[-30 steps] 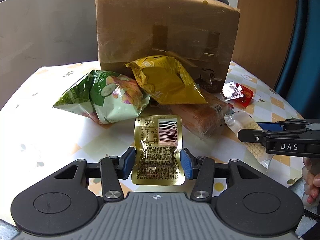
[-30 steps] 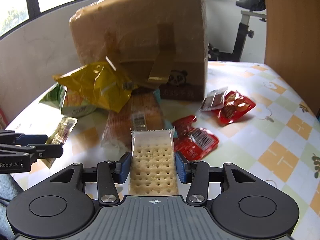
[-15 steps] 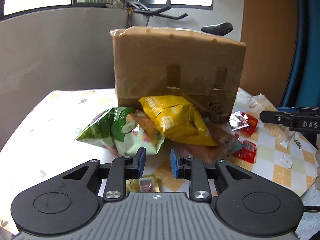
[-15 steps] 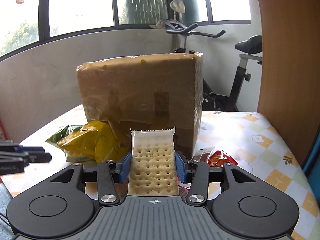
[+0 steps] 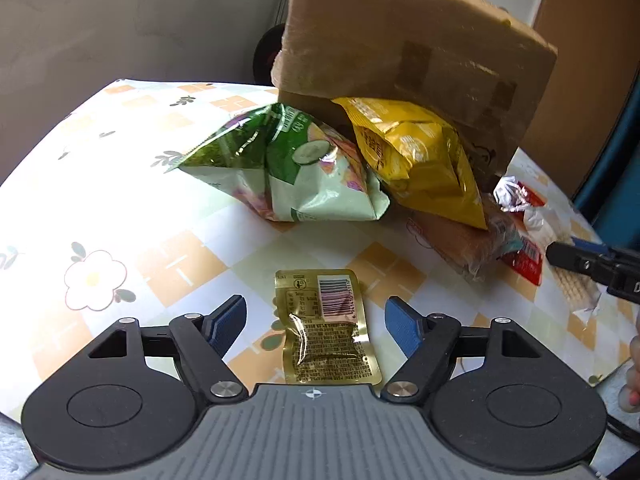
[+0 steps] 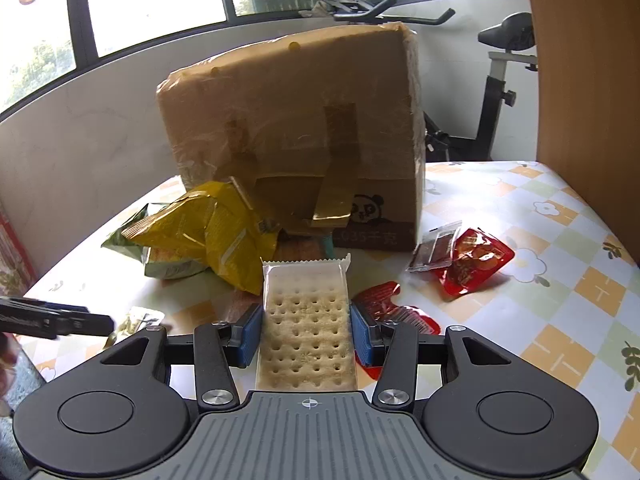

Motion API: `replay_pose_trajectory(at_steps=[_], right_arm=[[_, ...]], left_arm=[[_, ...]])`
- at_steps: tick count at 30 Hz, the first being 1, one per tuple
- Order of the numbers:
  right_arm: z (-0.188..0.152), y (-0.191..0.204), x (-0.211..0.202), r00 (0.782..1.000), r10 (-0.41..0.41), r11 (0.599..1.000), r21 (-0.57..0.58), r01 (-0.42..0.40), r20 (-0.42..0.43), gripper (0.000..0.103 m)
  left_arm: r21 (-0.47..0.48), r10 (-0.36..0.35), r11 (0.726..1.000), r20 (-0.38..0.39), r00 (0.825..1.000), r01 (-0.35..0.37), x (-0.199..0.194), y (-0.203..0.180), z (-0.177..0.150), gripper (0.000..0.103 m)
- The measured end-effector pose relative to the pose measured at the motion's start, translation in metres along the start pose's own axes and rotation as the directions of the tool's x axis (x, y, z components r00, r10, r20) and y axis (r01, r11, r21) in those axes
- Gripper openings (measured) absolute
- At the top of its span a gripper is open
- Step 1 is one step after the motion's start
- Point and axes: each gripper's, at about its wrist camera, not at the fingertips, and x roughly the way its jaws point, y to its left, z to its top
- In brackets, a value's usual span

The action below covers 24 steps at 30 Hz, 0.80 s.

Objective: Organize snacks
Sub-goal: 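Lift both held packets and carry them over the open box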

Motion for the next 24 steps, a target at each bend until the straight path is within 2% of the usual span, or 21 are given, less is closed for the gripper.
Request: replay_pose_trajectory(at_steps=[2, 4, 6, 7, 8, 9, 11, 15, 24], right_arm=[[0.000, 0.000, -0.002, 1.000, 0.004, 1.000, -0.006, -0.004, 0.000, 0.043], [-0.002, -0.002, -0.002, 1.000, 0.006, 1.000, 0.004, -0.006, -0.001, 0.043], [-0.003, -0.005, -0.001, 1.000, 0.007, 1.000, 0.021, -0.007, -0.006, 0.043], [-0.004, -0.006, 0.000, 1.000, 0.008, 1.000, 0.029, -0.007, -0.010, 0.043], [-0.004, -0.006, 0.001, 1.000, 0.009, 0.999, 0.035, -0.008, -0.013, 0.043], [-0.005, -0.007, 0.001, 1.000, 0.010, 0.999, 0.040, -0.009, -0.015, 0.043], [-0.006, -0.008, 0.002, 1.000, 0.014, 0.999, 0.047, -0.013, -0.016, 0.043], [-0.006, -0.007, 0.000, 1.000, 0.017, 0.999, 0.050, -0.016, -0.009, 0.043], [-0.005, -0.009, -0.001, 1.000, 0.014, 0.998, 0.057, -0.014, 0.001, 0.043]], left_arm=[[0.048, 0.019, 0.999, -0.030, 0.999, -0.018, 0.011, -0.012, -0.002, 0.078], [0.085, 0.094, 0.992, -0.048, 0.994, -0.090, 0.023, -0.024, -0.005, 0.078], [0.078, 0.140, 0.987, -0.024, 0.990, -0.138, 0.026, -0.027, -0.012, 0.081], [0.074, 0.142, 0.987, -0.015, 0.990, -0.140, 0.025, -0.028, -0.014, 0.080], [0.081, 0.134, 0.988, -0.009, 0.991, -0.133, 0.024, -0.029, -0.015, 0.072], [0.097, 0.113, 0.989, -0.001, 0.994, -0.112, 0.022, -0.032, -0.016, 0.057], [0.129, 0.117, 0.985, 0.012, 0.993, -0.117, 0.017, -0.038, -0.020, 0.055], [0.115, 0.093, 0.989, 0.028, 0.995, -0.095, 0.011, -0.041, -0.020, 0.049], [0.122, 0.044, 0.991, 0.089, 0.995, -0.055, -0.003, -0.044, -0.020, 0.049]])
